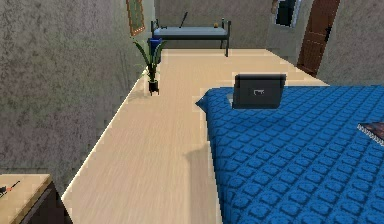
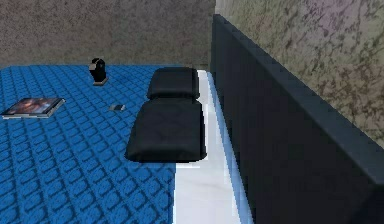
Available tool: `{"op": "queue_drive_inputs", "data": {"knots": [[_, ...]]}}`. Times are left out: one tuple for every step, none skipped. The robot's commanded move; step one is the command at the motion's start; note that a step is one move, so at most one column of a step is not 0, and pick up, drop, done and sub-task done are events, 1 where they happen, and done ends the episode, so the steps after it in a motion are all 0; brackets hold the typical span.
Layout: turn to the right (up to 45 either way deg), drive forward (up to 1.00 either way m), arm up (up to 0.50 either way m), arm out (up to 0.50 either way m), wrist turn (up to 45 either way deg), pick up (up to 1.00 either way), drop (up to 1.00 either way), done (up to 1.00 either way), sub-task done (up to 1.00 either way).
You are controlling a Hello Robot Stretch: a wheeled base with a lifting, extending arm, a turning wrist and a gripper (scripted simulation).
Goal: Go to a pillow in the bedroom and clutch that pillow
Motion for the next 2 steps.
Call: {"op": "queue_drive_inputs", "data": {"knots": [[0.0,0.00,0.36,0.00,0.0,0.00,0.00,0.00,0.00],[0.0,0.00,0.00,0.38,0.0,0.00,0.00,0.00,0.00]]}}
